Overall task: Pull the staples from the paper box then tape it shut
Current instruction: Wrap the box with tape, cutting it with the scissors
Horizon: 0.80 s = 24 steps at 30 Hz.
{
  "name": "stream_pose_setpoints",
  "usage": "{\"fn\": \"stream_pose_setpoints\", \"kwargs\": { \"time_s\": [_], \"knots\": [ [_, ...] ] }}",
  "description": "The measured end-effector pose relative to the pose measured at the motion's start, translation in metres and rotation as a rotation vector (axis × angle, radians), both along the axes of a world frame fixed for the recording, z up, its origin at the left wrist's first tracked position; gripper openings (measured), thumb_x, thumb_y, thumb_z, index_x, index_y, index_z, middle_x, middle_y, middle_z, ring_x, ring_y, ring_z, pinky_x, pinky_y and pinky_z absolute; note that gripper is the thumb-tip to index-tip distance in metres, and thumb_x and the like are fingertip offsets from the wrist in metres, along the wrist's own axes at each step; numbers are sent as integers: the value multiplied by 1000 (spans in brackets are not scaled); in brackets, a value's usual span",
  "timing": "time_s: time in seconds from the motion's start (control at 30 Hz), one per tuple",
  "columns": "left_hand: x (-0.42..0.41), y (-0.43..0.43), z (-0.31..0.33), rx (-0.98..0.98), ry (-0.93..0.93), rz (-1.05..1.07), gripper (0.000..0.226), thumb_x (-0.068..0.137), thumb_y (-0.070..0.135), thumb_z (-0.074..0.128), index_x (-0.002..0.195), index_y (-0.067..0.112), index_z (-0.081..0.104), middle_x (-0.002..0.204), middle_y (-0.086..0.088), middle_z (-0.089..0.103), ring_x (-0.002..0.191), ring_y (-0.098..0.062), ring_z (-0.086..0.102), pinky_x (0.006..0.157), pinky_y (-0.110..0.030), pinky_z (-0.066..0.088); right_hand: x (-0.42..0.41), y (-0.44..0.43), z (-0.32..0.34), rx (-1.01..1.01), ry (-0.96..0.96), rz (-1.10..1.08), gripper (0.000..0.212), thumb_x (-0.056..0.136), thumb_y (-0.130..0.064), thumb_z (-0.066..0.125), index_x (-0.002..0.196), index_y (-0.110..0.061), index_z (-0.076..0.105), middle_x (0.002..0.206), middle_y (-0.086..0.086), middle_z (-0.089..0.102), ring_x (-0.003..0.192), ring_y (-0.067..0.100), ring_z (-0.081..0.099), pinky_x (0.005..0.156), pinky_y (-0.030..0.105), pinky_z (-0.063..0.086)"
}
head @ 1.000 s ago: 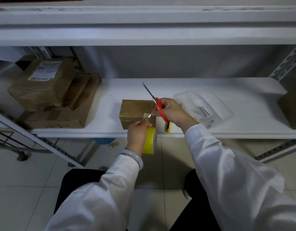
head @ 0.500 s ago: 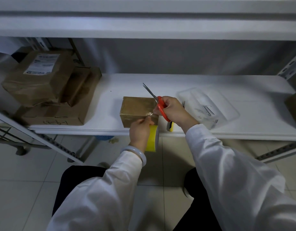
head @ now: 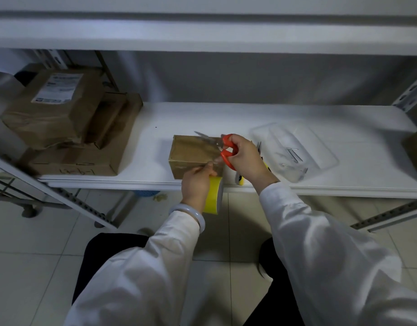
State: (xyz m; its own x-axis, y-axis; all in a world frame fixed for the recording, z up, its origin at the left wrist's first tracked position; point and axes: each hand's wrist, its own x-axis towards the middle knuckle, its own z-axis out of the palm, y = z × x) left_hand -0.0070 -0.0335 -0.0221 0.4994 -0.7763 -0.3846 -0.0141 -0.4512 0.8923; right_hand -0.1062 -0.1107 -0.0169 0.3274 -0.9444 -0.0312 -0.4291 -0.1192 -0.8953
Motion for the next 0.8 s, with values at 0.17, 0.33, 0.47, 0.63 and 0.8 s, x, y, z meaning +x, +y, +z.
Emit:
{"fn": "stream_pose_setpoints", "kwargs": {
  "time_s": [0.17, 0.33, 0.47, 0.63, 0.8],
  "knots": [
    [2, -1, -1, 29, -1, -3, 36, 94, 33, 51, 61, 20, 60, 86, 0, 63, 83, -18, 51, 82, -27, 32, -5, 0, -11, 178, -136, -106, 29, 77, -15, 76, 97, -11, 57, 100, 6, 65, 86, 15, 58, 65, 8, 43],
    [1, -1, -1, 38, 12, -6, 33, 94, 34, 49, 69, 16, 61, 82, 3, 60, 80, -15, 50, 82, -28, 30, -3, 1, -15, 247, -202, -197, 34, 82, -20, 72, 109, -11, 56, 89, -4, 57, 74, -1, 56, 60, 8, 41],
    [1, -2, -1, 15, 3, 3, 31, 94, 31, 50, 68, 17, 58, 90, 0, 61, 89, -19, 52, 84, -27, 31, 17, -1, -10, 34, -32, -185, 44, 76, -24, 77, 115, -15, 58, 95, -8, 61, 92, 12, 59, 83, 26, 51],
    [-1, -1, 1, 8, 8, -15, 18, 95, 34, 48, 83, 21, 52, 96, 0, 54, 91, -19, 47, 84, -28, 30, 22, -4, -12, 83, 49, -203, 49, 74, -32, 78, 114, -13, 58, 97, 2, 61, 95, 21, 56, 87, 35, 50],
    [0, -1, -1, 6, 38, -15, 23, 95, 35, 48, 81, 19, 57, 92, 1, 56, 92, -20, 49, 85, -28, 30, 19, 3, -15, -26, 58, -231, 45, 81, -30, 72, 122, -18, 55, 108, -4, 60, 100, 16, 58, 87, 34, 51]
  ]
}}
